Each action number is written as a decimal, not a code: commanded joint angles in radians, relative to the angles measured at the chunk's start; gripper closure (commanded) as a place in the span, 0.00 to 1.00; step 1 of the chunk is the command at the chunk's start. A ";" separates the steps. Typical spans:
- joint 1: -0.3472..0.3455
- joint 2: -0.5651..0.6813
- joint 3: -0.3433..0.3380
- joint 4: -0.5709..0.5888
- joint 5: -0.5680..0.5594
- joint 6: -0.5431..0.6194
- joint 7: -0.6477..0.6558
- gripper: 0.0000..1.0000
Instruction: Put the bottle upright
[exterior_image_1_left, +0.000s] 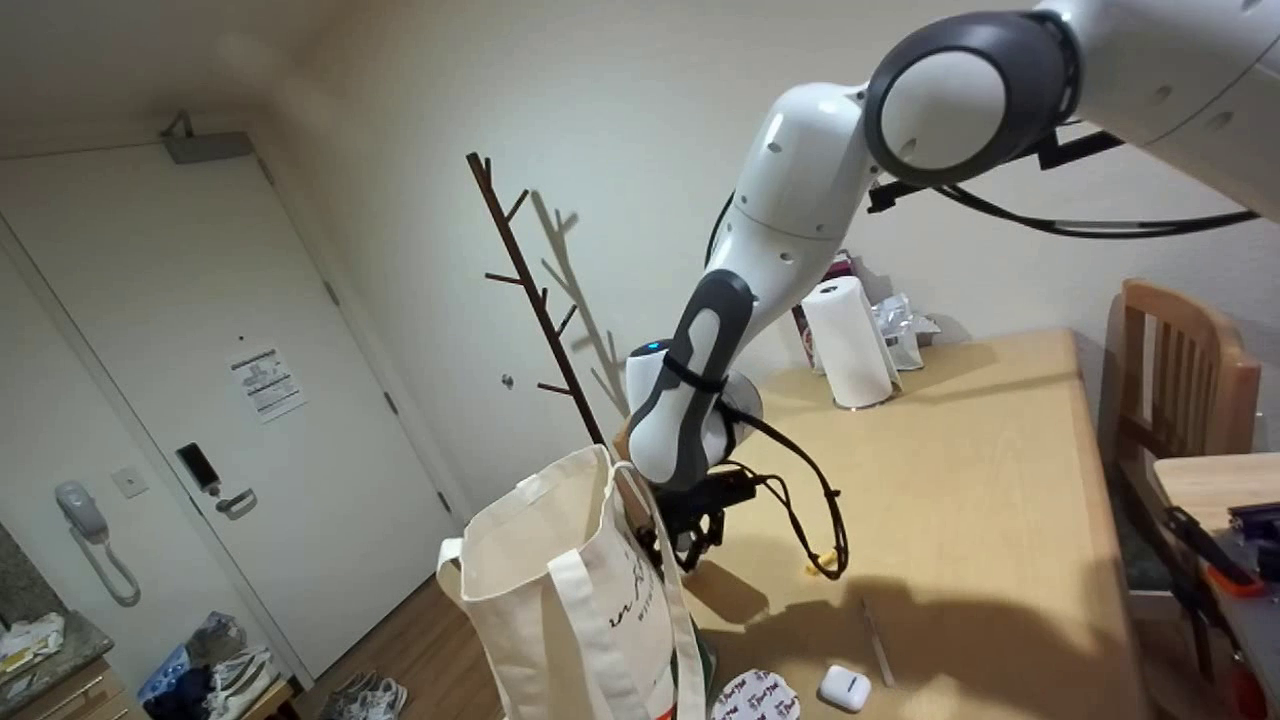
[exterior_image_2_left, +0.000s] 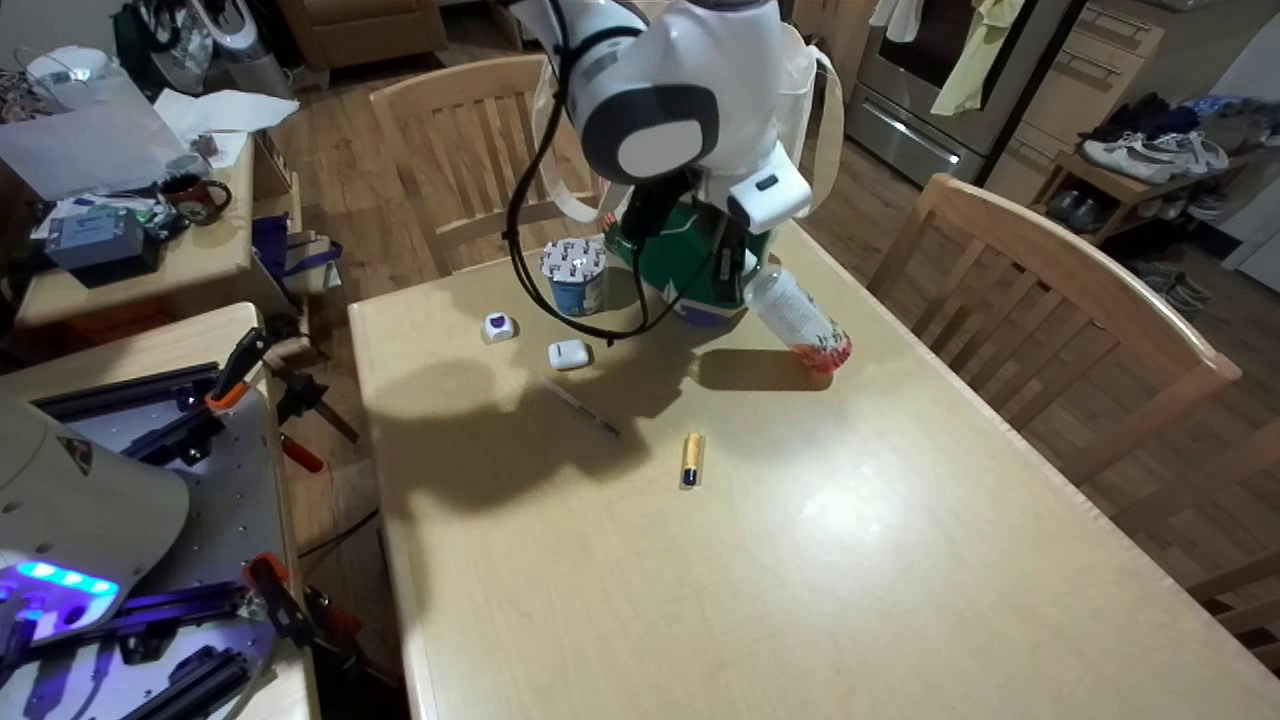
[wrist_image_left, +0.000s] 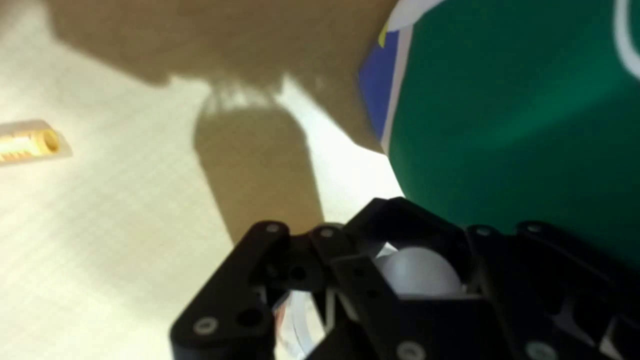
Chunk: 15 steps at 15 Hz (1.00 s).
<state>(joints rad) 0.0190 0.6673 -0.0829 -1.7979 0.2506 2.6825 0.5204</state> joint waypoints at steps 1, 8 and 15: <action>0.030 -0.150 -0.001 -0.190 -0.018 0.207 -0.086 0.98; -0.013 -0.275 0.081 -0.385 0.039 0.413 -0.147 0.98; 0.078 -0.246 -0.050 -0.374 -0.053 0.340 -0.100 0.66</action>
<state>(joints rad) 0.0973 0.4199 -0.1324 -2.1723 0.1883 3.0222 0.4305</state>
